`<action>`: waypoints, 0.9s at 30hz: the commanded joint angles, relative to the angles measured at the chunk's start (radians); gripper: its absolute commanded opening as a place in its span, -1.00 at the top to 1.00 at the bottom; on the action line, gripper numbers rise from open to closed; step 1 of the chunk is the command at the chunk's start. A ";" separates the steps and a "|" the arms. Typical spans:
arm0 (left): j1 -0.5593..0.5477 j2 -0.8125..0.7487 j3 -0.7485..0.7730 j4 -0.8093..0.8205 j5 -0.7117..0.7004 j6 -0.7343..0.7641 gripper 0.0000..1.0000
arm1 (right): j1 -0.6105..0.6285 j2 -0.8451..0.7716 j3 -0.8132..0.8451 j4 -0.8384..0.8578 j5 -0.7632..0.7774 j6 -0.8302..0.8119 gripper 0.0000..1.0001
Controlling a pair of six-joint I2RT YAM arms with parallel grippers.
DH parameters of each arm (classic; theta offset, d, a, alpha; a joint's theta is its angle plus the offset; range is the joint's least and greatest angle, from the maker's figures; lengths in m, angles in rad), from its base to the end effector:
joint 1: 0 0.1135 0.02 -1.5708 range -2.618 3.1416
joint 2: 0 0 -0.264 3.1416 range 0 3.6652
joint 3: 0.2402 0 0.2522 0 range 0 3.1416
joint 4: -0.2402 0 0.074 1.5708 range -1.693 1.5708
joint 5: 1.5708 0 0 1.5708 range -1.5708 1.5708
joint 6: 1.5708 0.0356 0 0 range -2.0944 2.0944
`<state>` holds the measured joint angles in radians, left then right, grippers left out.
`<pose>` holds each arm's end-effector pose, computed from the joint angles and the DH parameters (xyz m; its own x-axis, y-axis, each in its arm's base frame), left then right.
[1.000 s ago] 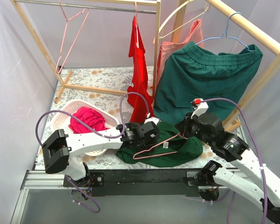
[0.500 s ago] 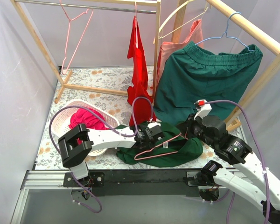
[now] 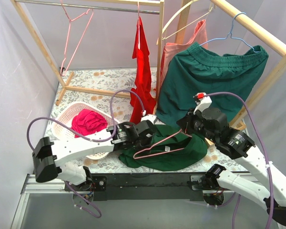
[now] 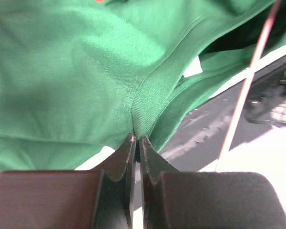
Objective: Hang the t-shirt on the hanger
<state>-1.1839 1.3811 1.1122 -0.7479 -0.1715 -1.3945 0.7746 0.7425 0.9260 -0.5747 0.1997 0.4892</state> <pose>0.1112 -0.2567 0.2728 -0.9213 -0.3097 -0.2352 -0.1618 0.8551 -0.4925 0.1165 0.1041 0.3542 -0.5011 0.1541 -0.8516 -0.3614 0.8569 0.3677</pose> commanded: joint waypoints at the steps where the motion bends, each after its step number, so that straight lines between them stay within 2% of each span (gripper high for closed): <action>1: 0.013 -0.102 0.043 -0.044 0.007 0.015 1.00 | 0.005 0.040 0.135 0.032 -0.016 -0.026 0.97; 5: 0.024 -0.161 0.069 -0.077 -0.022 0.009 1.00 | 0.006 0.098 0.227 -0.013 0.012 -0.049 0.97; 14: 0.073 -0.277 0.164 -0.117 -0.046 -0.006 1.00 | 0.005 0.188 0.392 -0.143 0.230 -0.096 0.97; 21: 0.079 -0.321 0.196 -0.166 -0.039 -0.006 1.00 | 0.006 0.219 0.412 -0.154 0.398 -0.086 0.97; 27: 0.079 -0.364 0.225 -0.250 -0.046 -0.020 1.00 | 0.005 0.239 0.407 -0.145 0.483 -0.070 0.97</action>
<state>-1.1072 1.0943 1.2709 -0.9081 -0.2070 -1.4052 0.7895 0.9730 1.3083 -0.7101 0.5087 0.4587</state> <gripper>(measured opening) 0.026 0.064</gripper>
